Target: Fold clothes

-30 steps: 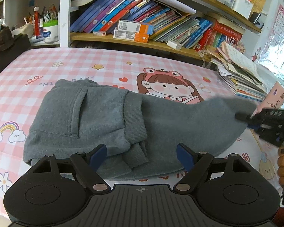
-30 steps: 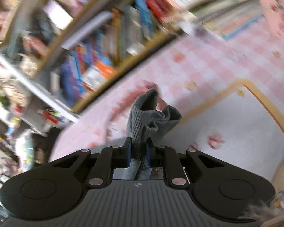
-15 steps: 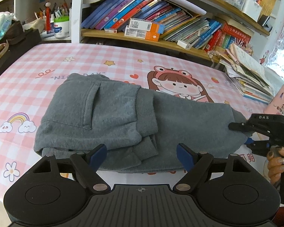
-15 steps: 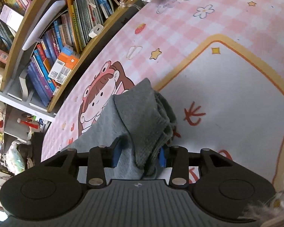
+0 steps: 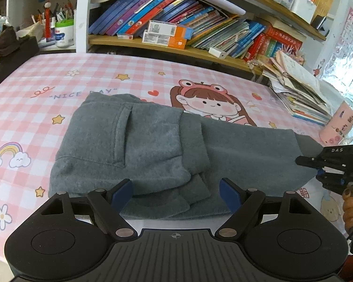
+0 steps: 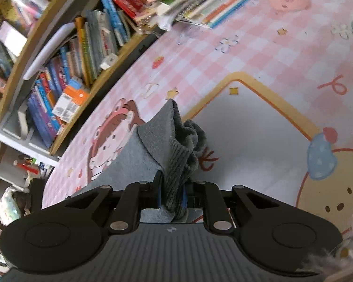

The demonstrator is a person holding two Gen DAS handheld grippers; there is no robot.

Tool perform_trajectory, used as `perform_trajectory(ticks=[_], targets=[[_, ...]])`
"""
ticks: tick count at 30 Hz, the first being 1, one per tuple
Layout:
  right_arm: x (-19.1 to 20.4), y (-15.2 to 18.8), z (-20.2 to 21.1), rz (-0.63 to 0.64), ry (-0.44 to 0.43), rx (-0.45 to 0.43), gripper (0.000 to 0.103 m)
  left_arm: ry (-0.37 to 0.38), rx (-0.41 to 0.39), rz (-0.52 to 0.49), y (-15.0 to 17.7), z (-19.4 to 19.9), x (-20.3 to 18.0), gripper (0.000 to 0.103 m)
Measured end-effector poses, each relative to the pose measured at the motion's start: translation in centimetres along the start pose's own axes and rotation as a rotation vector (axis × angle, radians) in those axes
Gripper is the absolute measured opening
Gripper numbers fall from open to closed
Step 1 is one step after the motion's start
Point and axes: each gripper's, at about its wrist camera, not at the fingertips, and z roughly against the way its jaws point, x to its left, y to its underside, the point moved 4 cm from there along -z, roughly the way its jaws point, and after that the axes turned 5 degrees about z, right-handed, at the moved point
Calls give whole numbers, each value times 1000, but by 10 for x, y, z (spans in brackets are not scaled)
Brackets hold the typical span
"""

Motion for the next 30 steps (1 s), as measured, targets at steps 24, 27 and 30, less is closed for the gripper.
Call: perform_trajectory(ticks=[24, 27, 30], targets=[[258, 89, 33, 645, -270, -102, 14, 8, -155, 124, -32, 55, 139, 84], [279, 112, 21, 706, -257, -79, 14, 23, -161, 115, -31, 61, 155, 84], [294, 132, 9, 752, -229, -59, 14, 27, -163, 125, -30, 66, 173, 84]])
